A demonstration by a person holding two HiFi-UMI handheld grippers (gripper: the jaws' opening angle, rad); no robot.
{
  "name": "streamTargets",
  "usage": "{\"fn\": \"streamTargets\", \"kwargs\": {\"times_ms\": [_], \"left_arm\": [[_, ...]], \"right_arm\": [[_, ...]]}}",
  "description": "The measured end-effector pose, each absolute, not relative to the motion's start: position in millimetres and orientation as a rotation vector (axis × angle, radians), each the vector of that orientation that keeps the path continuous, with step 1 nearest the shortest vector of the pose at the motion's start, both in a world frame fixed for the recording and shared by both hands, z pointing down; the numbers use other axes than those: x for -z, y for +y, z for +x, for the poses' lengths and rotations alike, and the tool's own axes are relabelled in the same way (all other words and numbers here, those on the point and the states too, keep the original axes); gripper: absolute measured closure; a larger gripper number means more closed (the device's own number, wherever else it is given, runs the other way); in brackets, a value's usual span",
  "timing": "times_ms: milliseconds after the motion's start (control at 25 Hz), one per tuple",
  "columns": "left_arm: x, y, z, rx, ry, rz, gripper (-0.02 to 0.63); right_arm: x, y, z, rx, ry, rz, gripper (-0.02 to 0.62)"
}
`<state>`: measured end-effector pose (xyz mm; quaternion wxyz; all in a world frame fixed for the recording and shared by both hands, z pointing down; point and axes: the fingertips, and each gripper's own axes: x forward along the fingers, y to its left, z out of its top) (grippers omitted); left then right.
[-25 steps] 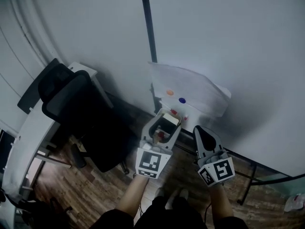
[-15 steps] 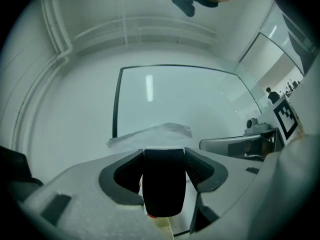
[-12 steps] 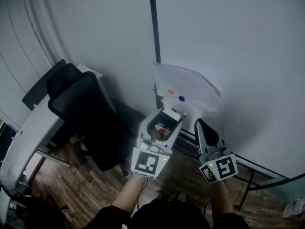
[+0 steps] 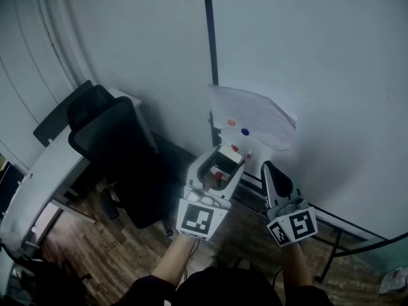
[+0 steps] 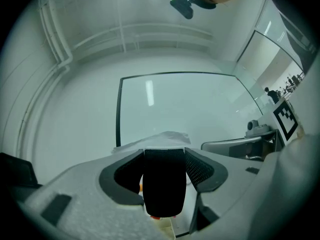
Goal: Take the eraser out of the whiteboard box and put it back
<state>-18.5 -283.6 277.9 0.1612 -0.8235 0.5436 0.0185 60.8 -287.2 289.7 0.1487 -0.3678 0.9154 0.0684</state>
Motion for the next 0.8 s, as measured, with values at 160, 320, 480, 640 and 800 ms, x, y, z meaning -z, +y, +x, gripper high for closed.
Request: {"fn": "streamTargets", "kwargs": {"times_ms": [160,320,480,640,800], "left_arm": [[-280,-283,-21,-0.045,1.555,-2.356,0.361],[-284,-285,-22,-0.039,1.553,-2.369,0.362],[-290,-292,-24,-0.034,1.555,-2.386,0.362],[-300,-301,-28,-0.021,1.559,-2.402,0.362],[-316,-313,-32,-0.021,1.581,-2.447,0.362]], "right_arm": [[-292,-285,58,-0.200,2.641,-1.057,0.592],[-294,-286,57,-0.194,2.643,-1.063,0.592],[-298,-290,58,-0.179,2.649,-1.082,0.592],[-307,-297,57,-0.150,2.653,-1.100,0.592],[-320,-308,53,-0.111,2.660,-1.118,0.592]]}}
